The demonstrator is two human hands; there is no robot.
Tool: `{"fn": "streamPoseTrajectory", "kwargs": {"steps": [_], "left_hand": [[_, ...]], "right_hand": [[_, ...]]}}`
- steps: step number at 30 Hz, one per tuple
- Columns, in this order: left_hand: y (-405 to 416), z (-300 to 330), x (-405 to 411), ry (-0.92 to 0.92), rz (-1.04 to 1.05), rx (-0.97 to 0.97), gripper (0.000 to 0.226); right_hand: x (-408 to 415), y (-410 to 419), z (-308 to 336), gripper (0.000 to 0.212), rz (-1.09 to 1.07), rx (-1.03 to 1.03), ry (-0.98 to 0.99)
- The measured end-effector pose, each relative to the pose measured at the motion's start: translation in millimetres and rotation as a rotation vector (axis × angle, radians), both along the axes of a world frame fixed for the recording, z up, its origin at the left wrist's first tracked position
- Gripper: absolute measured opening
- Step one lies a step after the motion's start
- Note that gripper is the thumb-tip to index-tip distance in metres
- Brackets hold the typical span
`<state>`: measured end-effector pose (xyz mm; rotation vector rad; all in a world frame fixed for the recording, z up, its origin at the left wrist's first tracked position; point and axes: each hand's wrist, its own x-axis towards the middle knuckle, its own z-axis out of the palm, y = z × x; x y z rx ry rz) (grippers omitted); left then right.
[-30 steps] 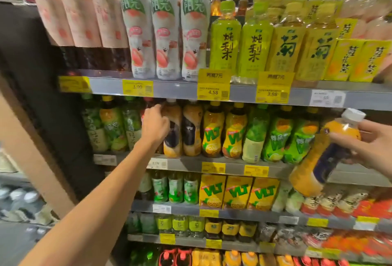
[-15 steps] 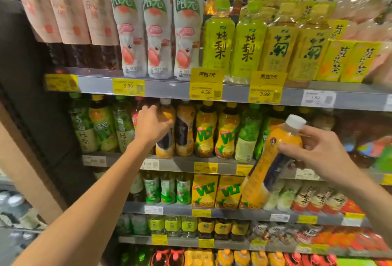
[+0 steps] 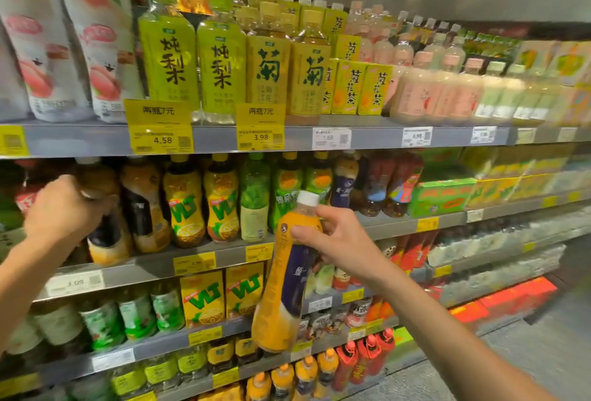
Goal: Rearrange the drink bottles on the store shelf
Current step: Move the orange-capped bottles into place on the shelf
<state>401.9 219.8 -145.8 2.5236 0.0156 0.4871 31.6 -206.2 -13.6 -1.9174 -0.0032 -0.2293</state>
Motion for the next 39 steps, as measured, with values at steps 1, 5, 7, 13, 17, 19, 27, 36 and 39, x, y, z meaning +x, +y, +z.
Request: {"fn": "streamPoseTrajectory", "kwargs": {"steps": [1, 5, 7, 13, 17, 19, 27, 36, 39], "left_hand": [[-9, 16, -23, 0.037, -0.018, 0.004, 0.057], [-33, 64, -86, 0.039, 0.017, 0.011, 0.053], [-55, 99, -131, 0.063, 0.024, 0.002, 0.041], [-74, 125, -158, 0.114, 0.024, -0.026, 0.034], [-79, 129, -161, 0.120, 0.046, -0.021, 0.037], [-80, 130, -162, 0.117, 0.056, -0.025, 0.041], [-86, 133, -168, 0.096, 0.058, -0.056, 0.035], [-93, 125, -162, 0.116, 0.100, -0.054, 0.052], [-101, 132, -173, 0.109, 0.113, -0.063, 0.051]], "right_hand": [[0, -5, 0, 0.028, -0.021, -0.011, -0.012], [2, -39, 9, 0.022, -0.229, -0.059, -0.061], [10, -74, 8, 0.029, -0.427, -0.135, -0.085], [41, -146, 2, 0.051, -0.891, -0.145, -0.152], [60, -161, -1, 0.058, -0.930, -0.102, -0.148], [71, -171, -4, 0.058, -0.926, -0.109, -0.129], [82, -153, -1, 0.046, -0.767, -0.225, -0.017], [97, -164, -6, 0.075, -0.743, -0.340, 0.117], [91, -165, 1, 0.063, -0.729, -0.381, 0.172]]}}
